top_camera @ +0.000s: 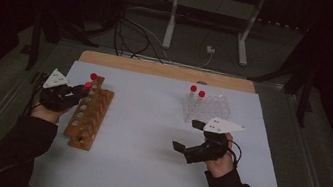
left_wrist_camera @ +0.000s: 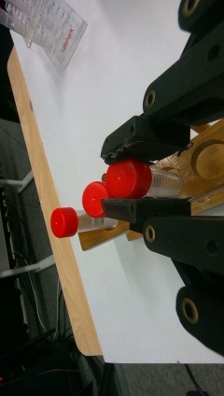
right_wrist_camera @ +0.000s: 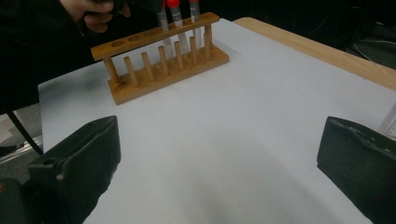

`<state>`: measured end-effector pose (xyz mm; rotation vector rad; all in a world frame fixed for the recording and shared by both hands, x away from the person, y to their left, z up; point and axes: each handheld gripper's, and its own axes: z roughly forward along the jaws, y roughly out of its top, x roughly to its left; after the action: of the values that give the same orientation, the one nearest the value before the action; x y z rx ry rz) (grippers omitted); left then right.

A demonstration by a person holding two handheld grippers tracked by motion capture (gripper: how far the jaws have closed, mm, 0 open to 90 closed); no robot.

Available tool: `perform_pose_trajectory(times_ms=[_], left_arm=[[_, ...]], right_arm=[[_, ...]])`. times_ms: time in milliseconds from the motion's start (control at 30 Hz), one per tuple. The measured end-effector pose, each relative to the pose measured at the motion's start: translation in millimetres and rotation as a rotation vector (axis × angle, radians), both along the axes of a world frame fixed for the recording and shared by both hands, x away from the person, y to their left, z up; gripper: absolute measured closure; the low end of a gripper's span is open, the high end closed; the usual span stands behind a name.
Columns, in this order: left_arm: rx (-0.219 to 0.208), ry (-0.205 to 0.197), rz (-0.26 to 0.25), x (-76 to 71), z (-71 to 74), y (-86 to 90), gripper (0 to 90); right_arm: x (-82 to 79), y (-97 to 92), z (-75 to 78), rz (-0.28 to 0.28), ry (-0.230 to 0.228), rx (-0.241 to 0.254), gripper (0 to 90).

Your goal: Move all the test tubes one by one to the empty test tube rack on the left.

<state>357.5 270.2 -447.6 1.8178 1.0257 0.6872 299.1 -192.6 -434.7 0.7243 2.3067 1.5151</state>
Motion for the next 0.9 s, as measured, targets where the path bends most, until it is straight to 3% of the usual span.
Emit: perform_pose_trajectory(times_ms=[600,733,900], left_arm=[[-0.014,0.03,-0.004,-0.4,0.5,3.0,70.0],[-0.047,0.031,-0.015,-7.3,7.3,5.1,50.7],[-0.074,-0.007,-0.088,-22.0,15.1,1.2,27.0]], right_arm=[[0.0,-1.2,1.4,0.003,0.001,0.002,0.0],[-0.2,-2.6,3.1,0.001,-0.001,0.009,0.0],[-0.1,-5.3,8.1,-0.008,-0.015,0.016,0.0]])
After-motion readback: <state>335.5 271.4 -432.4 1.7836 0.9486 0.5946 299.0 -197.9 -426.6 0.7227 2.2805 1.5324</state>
